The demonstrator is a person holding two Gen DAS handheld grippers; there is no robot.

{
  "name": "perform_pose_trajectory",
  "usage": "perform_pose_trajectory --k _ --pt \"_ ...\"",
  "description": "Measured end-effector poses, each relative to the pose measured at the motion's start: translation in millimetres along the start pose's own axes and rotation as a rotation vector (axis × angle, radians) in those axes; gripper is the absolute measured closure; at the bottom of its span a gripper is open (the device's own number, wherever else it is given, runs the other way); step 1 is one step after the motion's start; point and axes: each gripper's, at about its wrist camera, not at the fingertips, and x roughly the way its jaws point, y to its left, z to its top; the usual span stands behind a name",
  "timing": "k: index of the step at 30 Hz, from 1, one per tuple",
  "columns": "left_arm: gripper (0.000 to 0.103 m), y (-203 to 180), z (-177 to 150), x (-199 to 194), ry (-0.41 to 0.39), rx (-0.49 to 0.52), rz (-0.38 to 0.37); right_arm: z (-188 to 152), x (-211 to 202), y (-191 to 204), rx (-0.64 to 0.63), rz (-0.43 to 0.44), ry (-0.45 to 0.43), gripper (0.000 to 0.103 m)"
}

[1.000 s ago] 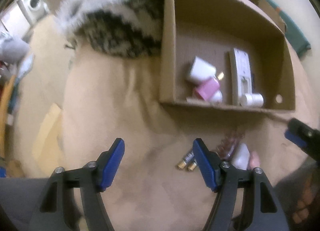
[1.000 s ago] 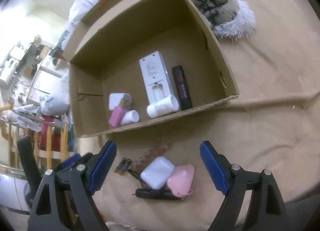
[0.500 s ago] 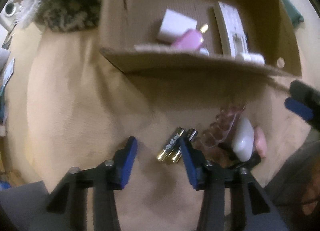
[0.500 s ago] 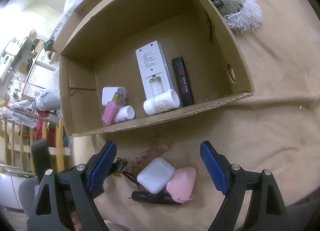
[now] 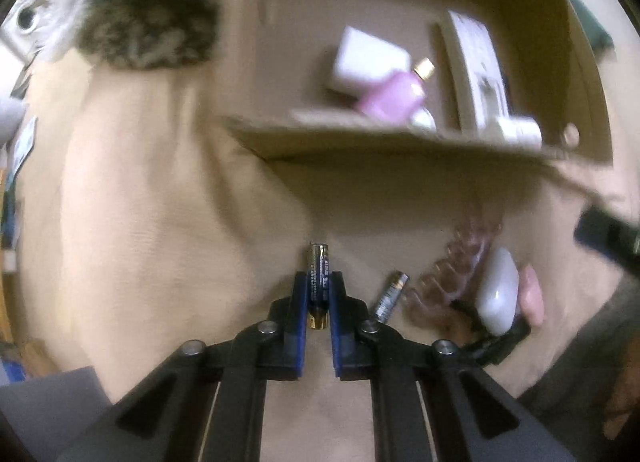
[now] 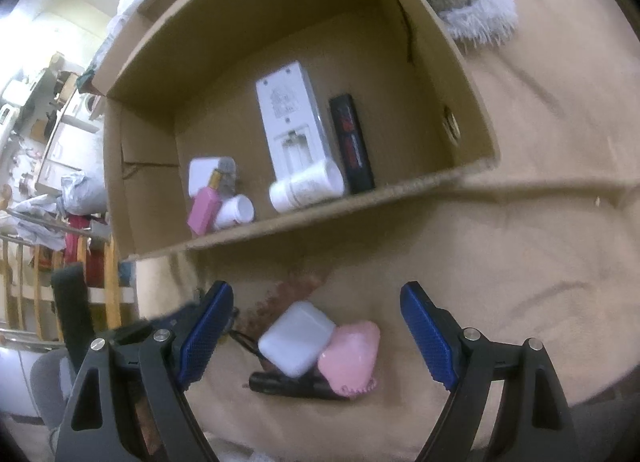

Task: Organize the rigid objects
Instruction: 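Grasp a battery with the left gripper while the right grasps the pink heart case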

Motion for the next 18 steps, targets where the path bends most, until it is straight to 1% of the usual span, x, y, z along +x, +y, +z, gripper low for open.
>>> perform_pose_trajectory --k 3,4,5,7,8,12,14,15,16,17,18 --pt "0.094 6 -1 -9 -0.027 -0.040 -0.003 -11 5 -11 0.047 0.033 0.054 0.013" --pt "0.094 6 -1 -11 -0.032 -0.044 -0.006 -15 9 -15 0.066 0.044 0.074 0.020" --pt "0.094 6 -2 -13 -0.038 -0.050 -0.010 -20 12 -18 0.083 0.052 0.095 0.024" --pt "0.094 7 -2 -19 -0.051 -0.055 -0.011 -27 20 -22 0.104 0.049 0.121 0.037" --pt "0.094 7 -2 -21 -0.054 -0.057 -0.014 -30 23 -24 0.111 0.038 0.130 0.040" --pt "0.094 8 -3 -27 -0.061 -0.057 -0.020 -38 37 -26 0.135 -0.002 0.163 0.041" --pt "0.094 16 -6 -29 -0.061 -0.057 -0.020 -39 39 -24 0.127 -0.011 0.154 0.041" --pt "0.094 18 -8 -30 -0.060 -0.061 -0.022 -39 40 -23 0.126 -0.009 0.149 0.044" --pt "0.094 31 -1 -33 -0.059 -0.064 -0.026 -38 39 -23 0.123 -0.002 0.145 0.062" --pt "0.094 34 0 -34 -0.059 -0.069 -0.028 -38 39 -23 0.117 0.007 0.142 0.064" --pt "0.094 37 3 -36 -0.060 -0.072 -0.029 -38 37 -22 0.112 0.007 0.137 0.064"
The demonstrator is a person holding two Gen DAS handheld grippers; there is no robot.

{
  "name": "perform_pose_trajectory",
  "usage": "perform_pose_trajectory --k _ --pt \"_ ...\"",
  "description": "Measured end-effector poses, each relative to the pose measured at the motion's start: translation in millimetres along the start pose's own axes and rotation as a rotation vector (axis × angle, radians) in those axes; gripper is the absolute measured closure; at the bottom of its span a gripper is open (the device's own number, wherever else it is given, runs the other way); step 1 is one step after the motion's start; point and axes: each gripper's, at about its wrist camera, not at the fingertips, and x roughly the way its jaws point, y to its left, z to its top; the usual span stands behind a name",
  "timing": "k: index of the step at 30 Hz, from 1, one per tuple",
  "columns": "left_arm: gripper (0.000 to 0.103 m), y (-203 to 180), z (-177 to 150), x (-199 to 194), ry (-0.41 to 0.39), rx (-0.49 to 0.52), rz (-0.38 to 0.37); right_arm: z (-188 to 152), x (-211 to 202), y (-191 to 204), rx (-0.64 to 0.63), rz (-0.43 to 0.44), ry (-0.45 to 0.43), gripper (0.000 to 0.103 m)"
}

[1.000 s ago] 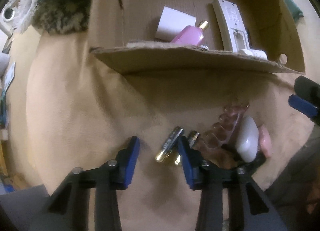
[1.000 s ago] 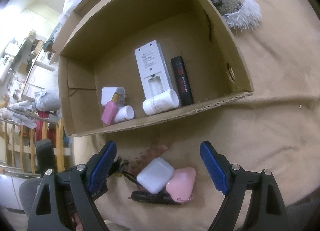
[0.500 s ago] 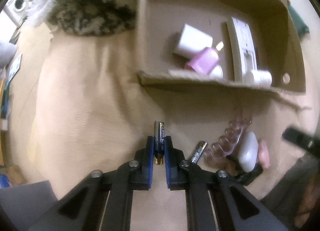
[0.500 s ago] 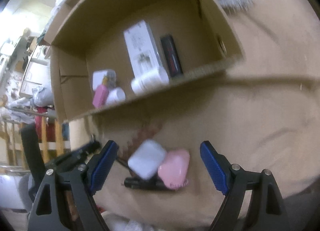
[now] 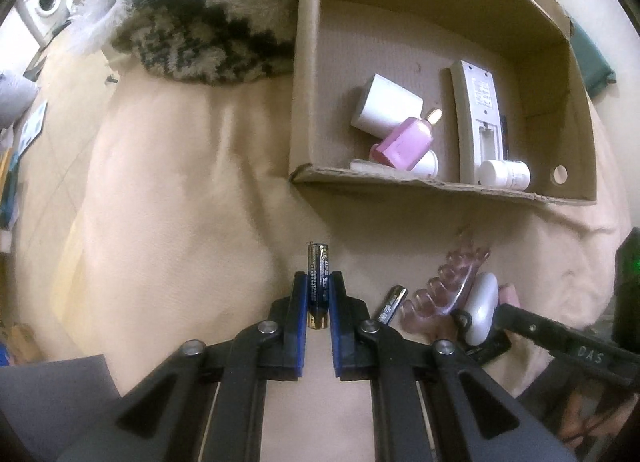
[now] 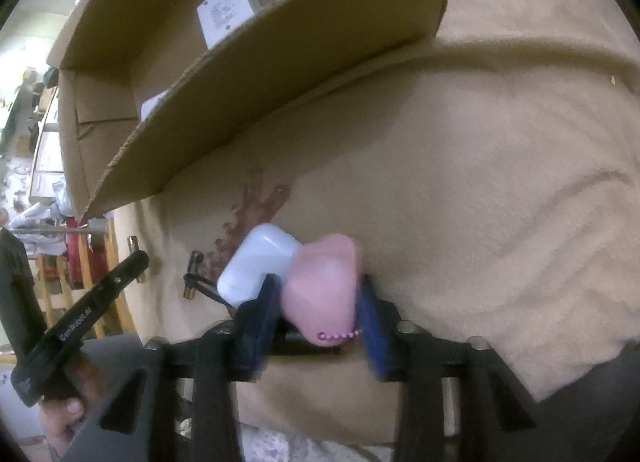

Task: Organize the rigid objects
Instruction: 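Grasp a battery with the left gripper while the right grasps the pink heart case, then lower the pink heart case into the box and open the right gripper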

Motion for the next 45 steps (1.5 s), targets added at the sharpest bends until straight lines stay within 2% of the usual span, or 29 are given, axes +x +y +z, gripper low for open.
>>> perform_pose_trajectory --k 6,12,16,22,29,33,38,45 --pt "0.094 5 0 -11 -0.024 -0.019 -0.003 -7 -10 11 -0.062 -0.049 -0.074 0.064" --pt "0.094 4 -2 -12 -0.039 -0.019 0.015 -6 -26 16 -0.090 -0.053 -0.153 0.064" --pt "0.094 9 -2 -26 -0.101 -0.023 0.063 -7 -39 38 -0.150 -0.008 -0.232 0.064" --pt "0.094 10 -4 -50 -0.206 -0.024 0.090 -14 -63 62 -0.242 0.048 -0.337 0.064" --pt "0.094 4 -6 -75 -0.304 -0.018 0.083 -18 -89 81 -0.322 0.077 -0.438 0.064" --pt "0.094 -2 4 -87 -0.303 -0.047 0.025 -9 -106 83 -0.333 0.091 -0.483 0.064" --pt "0.094 -19 27 -97 -0.322 -0.014 0.017 10 -124 89 -0.347 0.097 -0.572 0.064" --pt "0.094 -46 74 -88 -0.335 0.063 0.019 57 -116 96 -0.376 0.066 -0.556 0.064"
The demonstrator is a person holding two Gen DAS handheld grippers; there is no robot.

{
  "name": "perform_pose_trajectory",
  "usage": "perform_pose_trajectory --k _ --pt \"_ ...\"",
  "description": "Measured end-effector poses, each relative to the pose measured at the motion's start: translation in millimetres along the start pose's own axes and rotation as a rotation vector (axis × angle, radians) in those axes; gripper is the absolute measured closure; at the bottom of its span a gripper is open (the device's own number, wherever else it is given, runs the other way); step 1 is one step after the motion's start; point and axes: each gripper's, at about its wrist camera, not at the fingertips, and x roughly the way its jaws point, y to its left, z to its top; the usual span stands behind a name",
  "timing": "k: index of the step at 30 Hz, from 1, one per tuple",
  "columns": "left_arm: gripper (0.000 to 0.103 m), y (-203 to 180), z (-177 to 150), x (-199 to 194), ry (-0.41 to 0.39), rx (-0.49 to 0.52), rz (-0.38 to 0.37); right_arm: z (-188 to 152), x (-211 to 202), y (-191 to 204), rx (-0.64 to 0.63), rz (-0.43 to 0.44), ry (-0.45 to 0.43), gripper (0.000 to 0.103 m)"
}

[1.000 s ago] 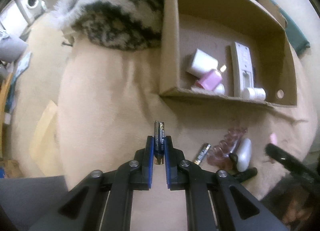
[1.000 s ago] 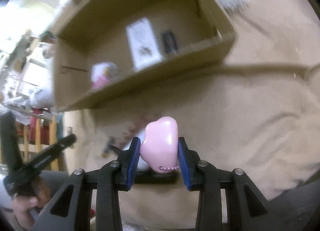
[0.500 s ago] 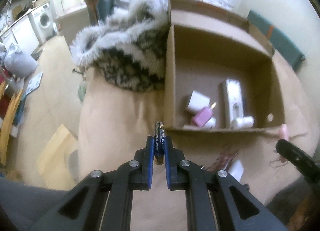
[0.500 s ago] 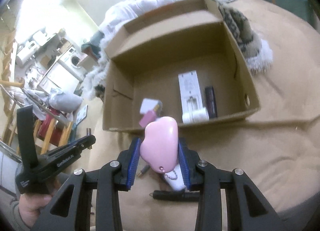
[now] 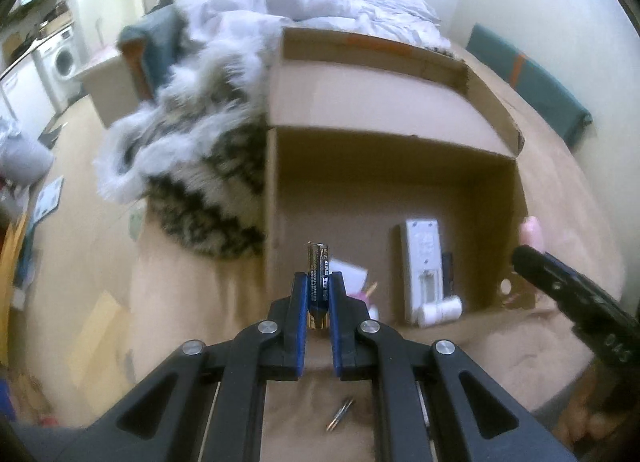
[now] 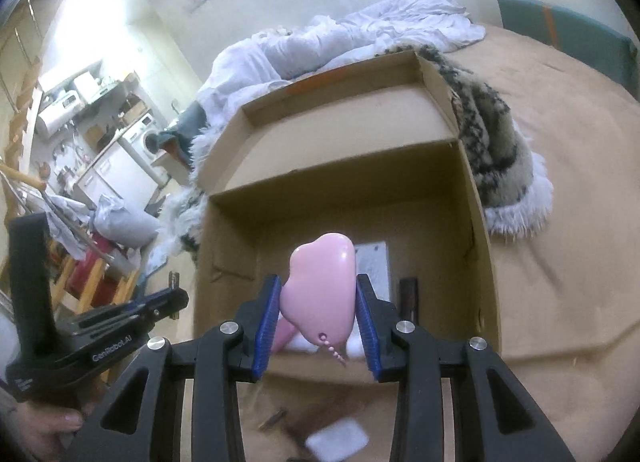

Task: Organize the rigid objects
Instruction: 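Lower the pink heart case into the box and open the right gripper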

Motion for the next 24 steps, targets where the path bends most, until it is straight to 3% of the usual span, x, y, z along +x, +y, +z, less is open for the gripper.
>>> perform_pose_trajectory --k 7,14,21,24 --pt "0.094 -21 12 38 -0.004 0.077 0.000 18 46 -15 0.005 -0.038 0.066 0.064" --pt "0.094 -18 -2 70 0.070 0.049 -0.033 7 78 -27 0.063 -0.054 0.195 0.064" --pt "0.094 -14 -3 81 0.085 0.020 -0.058 -8 98 -31 0.086 -0.066 0.301 0.064" --pt "0.094 -14 -3 84 0.086 0.014 -0.031 -11 102 -33 0.094 -0.069 0.323 0.064"
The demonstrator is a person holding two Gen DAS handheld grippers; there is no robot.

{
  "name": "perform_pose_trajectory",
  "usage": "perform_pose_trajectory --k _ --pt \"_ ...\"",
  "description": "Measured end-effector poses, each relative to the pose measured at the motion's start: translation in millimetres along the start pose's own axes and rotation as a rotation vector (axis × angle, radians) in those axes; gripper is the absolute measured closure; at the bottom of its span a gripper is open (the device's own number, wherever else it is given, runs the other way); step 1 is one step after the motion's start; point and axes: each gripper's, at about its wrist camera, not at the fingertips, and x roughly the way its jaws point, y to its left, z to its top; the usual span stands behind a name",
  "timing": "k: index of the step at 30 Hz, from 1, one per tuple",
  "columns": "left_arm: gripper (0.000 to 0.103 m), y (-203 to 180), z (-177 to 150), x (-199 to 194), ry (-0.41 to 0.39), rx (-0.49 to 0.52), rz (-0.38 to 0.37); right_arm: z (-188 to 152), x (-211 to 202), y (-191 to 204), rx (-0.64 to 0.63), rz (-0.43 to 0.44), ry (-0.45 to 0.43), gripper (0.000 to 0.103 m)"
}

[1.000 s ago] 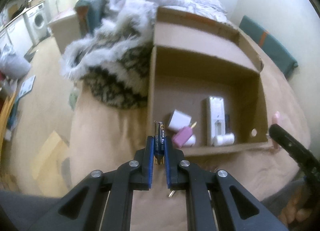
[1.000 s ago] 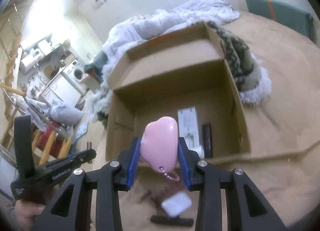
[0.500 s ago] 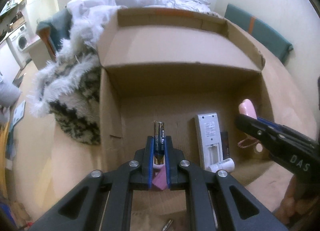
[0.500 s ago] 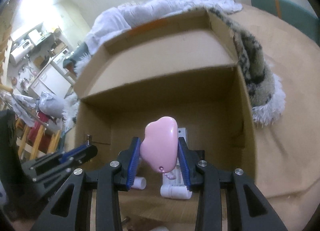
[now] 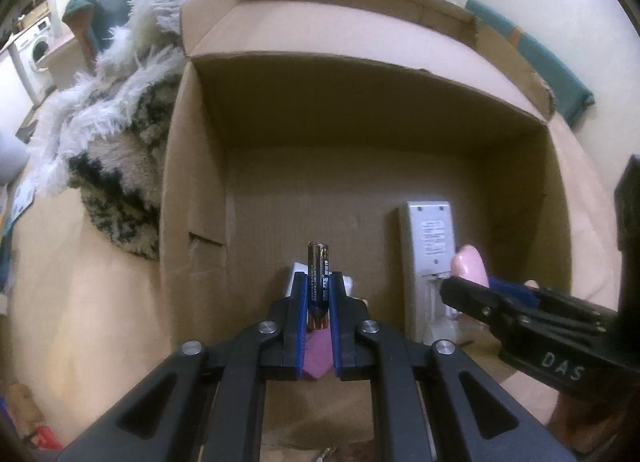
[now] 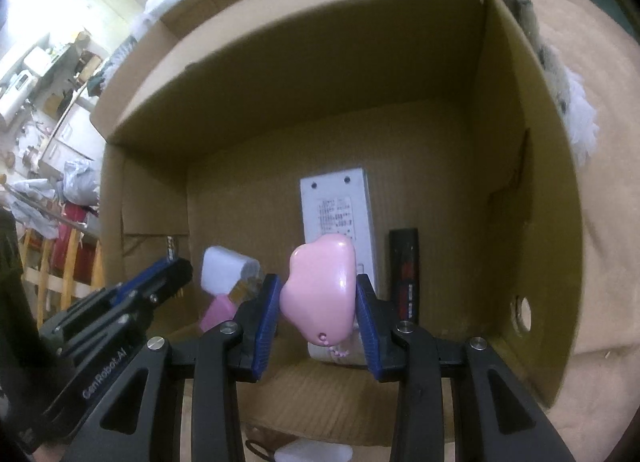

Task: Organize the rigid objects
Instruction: 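Lower the pink heart case into the box and open the right gripper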

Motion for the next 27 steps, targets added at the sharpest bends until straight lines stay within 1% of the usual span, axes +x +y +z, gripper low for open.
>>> perform_pose_trajectory --k 3,10,12,17,23,24,25,26,27 --pt "0.094 1 -1 5 0.015 0.002 0.006 -2 2 -4 0.014 -0.002 0.015 0.064" --pt "0.094 0 -5 15 0.022 0.024 0.037 -4 3 -8 0.045 -0.005 0.034 0.064" --pt "0.094 0 -6 18 0.026 0.022 0.042 0 5 -8 0.055 -0.002 0.039 0.064" --pt "0.094 -2 -8 21 0.034 0.034 0.046 2 3 -19 0.094 -0.012 0.034 0.064" --pt "0.093 -5 -9 21 0.038 0.043 0.057 3 -3 -23 0.105 -0.002 0.029 0.063" --pt "0.093 -6 -9 21 0.036 0.051 0.065 3 -4 -24 0.113 0.003 0.025 0.061" --pt "0.089 -7 -10 20 0.036 0.055 0.066 4 -6 -26 0.123 0.008 0.018 0.051" --pt "0.085 -8 -10 19 0.040 0.055 0.064 4 -8 -28 0.129 0.015 0.005 0.044" --pt "0.083 -11 -10 18 0.046 0.050 0.049 3 -10 -30 0.131 0.024 -0.008 0.032"
